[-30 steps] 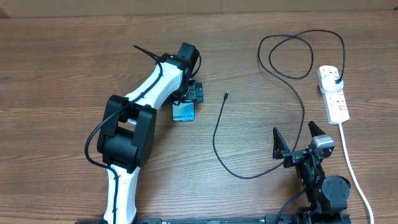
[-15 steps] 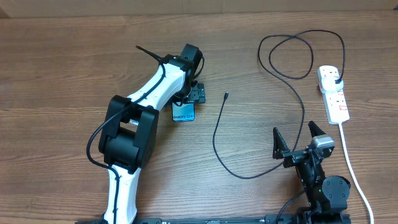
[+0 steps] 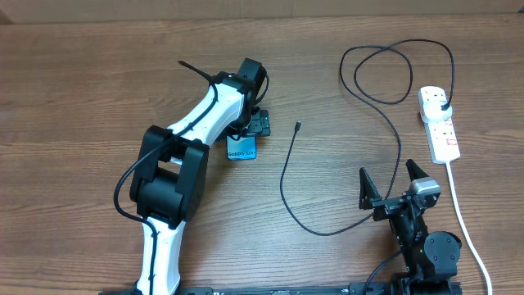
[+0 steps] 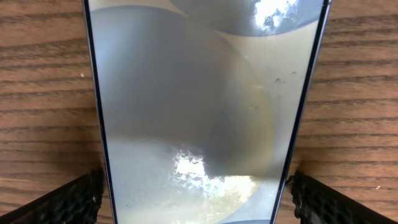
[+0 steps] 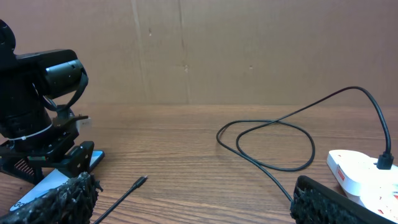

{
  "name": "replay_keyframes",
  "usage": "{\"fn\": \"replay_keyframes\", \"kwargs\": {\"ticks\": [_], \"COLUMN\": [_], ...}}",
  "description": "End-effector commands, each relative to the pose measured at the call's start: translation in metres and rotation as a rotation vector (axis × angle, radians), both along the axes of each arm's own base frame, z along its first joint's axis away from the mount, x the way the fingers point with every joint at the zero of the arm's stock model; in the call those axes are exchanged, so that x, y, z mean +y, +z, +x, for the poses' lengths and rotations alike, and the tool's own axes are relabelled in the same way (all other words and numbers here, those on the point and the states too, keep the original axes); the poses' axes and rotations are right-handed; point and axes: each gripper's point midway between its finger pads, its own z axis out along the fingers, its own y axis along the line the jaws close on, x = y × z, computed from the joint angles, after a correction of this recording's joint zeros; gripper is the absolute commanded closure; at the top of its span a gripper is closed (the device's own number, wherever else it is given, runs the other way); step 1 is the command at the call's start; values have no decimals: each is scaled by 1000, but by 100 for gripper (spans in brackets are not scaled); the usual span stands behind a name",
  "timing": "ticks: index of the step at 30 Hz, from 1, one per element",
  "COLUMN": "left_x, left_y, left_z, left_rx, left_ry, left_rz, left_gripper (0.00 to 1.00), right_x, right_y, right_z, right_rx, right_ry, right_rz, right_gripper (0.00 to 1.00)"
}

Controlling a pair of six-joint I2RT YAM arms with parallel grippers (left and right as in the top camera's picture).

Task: Plug charger to phone and switch on socket
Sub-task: 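Close the left gripper on the smartphone's long edges, then lift the smartphone with the left gripper and tilt it upright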

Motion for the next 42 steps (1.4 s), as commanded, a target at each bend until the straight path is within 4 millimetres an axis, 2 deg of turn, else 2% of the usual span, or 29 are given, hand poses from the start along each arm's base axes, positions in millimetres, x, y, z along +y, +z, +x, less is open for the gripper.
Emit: {"fn": "replay_keyframes", "kwargs": {"ticks": [1,24,29,32,34,42], "left_x": [19,21,21,21,21,20], "left_y": [-28,-29,-29,-29,-29,-28], "left_z": [-19,-18,-18,-19,-19,-19], "left_rx": [87,89,89,89,89,91], "left_ry": [10,-43,-42,-30,-30,-23], "left_rz": [76,77,77,77,77,70], "left_gripper": [0,0,11,12,17,19], "right_x": [0,0,0,0,0,0], "right_y": [-2,-2,-2,-2,-2,-2], "right_z": [0,0,0,0,0,0], "right_rx": [-3,-3,-3,-3,-3,-3], "right_ry": [-5,-5,-5,-5,-5,-5], "right_rz": [-2,-2,-2,-2,-2,-2], "right_gripper": [0,0,0,0,0,0]}}
